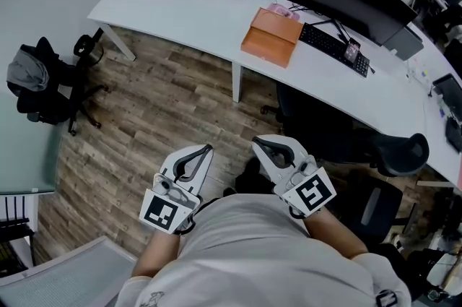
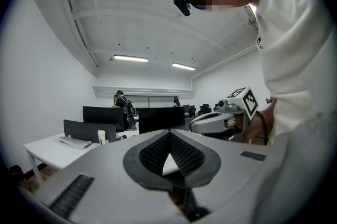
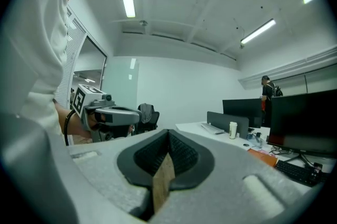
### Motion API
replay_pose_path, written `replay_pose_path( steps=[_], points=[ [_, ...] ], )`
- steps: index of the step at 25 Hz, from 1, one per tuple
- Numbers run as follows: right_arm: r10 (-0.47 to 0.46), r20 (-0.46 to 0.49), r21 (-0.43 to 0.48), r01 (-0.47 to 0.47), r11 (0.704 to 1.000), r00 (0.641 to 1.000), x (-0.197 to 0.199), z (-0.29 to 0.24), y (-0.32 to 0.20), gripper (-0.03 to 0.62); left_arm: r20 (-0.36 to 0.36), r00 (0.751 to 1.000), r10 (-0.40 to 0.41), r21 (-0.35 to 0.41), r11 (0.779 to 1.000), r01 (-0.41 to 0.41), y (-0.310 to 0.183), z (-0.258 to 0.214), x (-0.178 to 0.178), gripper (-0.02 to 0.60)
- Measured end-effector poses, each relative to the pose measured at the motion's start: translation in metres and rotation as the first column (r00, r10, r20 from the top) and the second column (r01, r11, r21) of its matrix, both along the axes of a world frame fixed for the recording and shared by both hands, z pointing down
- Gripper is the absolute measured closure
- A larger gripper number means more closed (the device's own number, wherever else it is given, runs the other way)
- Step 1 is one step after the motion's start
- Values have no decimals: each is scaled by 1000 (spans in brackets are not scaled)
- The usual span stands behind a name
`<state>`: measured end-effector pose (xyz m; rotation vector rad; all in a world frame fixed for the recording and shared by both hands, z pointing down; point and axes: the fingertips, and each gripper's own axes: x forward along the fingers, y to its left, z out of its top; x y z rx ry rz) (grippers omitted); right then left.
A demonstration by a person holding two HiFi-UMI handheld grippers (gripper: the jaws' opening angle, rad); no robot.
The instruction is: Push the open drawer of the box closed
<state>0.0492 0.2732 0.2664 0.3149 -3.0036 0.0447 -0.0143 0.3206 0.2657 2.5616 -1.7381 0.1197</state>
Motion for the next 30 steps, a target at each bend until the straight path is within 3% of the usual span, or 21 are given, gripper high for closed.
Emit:
replay_pose_path(
  steps=[10, 18, 22, 30],
  points=[
    [71, 21, -18, -70, 997, 997, 25, -2, -104, 592, -7, 997, 82, 4, 997, -82, -114, -10, 25, 583],
    [117, 33, -13, -117, 993, 993, 45, -9, -147, 591, 11, 990, 141, 26, 990, -141, -163, -24, 47, 583],
    [153, 26, -13, -152, 988, 988, 45, -8, -164, 592, 33, 983, 182, -1, 983, -182, -184, -18, 48, 583],
    [262, 9, -8, -262, 965, 965, 41, -10, -204, 591, -46, 963, 266, 9, 964, -266, -228, -20, 33, 583]
  ],
)
